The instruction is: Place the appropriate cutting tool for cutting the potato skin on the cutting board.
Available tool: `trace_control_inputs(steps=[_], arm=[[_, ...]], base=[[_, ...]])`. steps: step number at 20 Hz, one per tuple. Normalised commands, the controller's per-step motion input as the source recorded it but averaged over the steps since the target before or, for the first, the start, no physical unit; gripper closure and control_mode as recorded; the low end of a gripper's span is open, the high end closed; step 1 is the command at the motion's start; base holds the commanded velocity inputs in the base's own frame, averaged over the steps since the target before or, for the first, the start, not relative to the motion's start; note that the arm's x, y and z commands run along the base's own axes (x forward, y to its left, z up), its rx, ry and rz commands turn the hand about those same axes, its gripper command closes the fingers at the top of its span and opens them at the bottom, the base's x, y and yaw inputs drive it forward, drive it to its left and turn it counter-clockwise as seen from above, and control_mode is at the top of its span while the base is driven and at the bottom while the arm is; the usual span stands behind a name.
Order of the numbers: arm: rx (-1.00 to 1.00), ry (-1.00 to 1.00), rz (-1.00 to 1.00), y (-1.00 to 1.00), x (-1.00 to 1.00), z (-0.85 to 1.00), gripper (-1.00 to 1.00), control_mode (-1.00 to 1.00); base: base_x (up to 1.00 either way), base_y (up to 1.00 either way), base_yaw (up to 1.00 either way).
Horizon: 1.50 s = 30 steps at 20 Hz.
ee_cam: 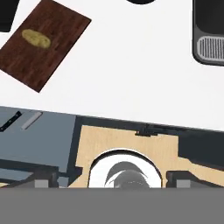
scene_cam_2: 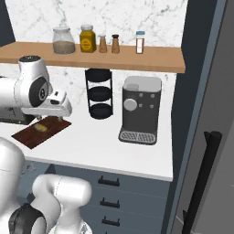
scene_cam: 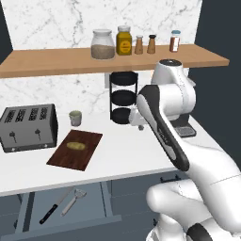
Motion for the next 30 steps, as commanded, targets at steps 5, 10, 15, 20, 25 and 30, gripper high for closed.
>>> trace_control_inputs(steps=[5,10,15,20,25,30], arm=[[-0.07,0.18,0.03,1.00,-0.81,-0.54,-1.00,-1.00],[-0.14,0.13,0.00,1.00,-0.27,-0.63,-1.00,-1.00],[-0.03,0.05,0.04,0.77,0.05,-0.56,-1.00,-1.00],[0.00,0.12,0.06,0.74,-0.03,-0.54,-1.00,-1.00],[0.04,0.19,0.00,0.84,0.03,-0.70,-1.00,-1.00],[0.04,0.21,-0.03,0.56,0.09,-0.65,-1.00,-1.00]], base=[[0.00,0.00,0.00],[0.00,0.00,0.00],[0.00,0.00,0.00],[0.00,0.00,0.00],[0.00,0.00,0.00],[0.00,0.00,0.00]])
